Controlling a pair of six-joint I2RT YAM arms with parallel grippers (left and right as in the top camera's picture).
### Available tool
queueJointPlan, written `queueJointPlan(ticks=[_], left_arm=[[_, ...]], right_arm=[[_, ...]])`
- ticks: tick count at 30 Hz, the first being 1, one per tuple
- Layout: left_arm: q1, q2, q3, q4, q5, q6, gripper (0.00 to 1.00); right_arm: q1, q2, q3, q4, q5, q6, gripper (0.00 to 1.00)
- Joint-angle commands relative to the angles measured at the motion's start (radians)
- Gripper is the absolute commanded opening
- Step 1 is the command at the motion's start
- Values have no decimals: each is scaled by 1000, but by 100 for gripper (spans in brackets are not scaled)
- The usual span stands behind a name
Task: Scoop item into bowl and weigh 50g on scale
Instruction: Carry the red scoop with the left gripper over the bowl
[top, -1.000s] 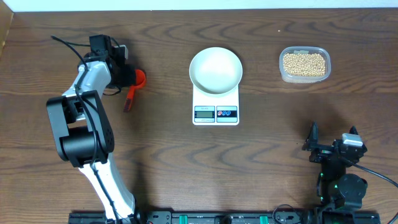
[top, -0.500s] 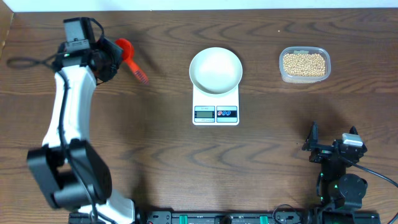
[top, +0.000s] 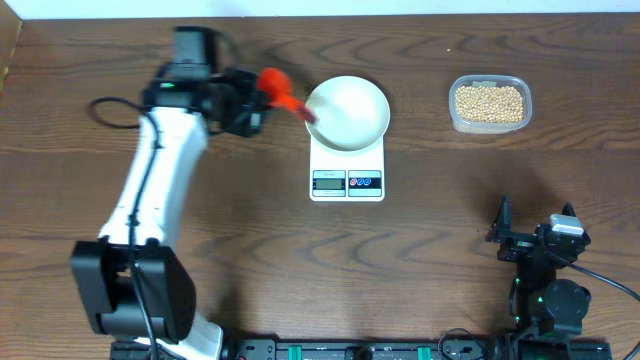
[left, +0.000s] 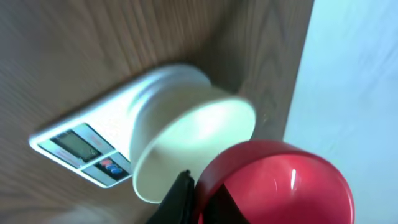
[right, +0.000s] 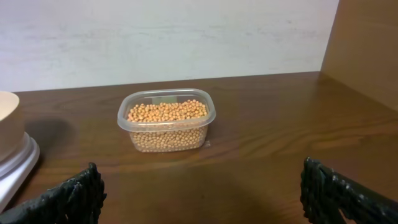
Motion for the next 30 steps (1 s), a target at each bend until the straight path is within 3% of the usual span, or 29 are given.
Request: queueJointPlan(ticks=[1,8,16,24,30], left_arm=[[-100,4,10,5,-105,-130,7],[-285,4,10,37,-222,-263,7],[-391,4,10,84,-326,-274,7],[-410,4,10,83,-432,-322,7],[-410,4,10,83,-478,-322,7]], right_arm=[[8,-6,-3,-2,2,-11,99],[8,-6,-3,2,2,-11,99],[8,-6,-3,45,8,39,99],[8,-2,-3,181,-412,75,99],[8,91,42,307,-505,147,99]])
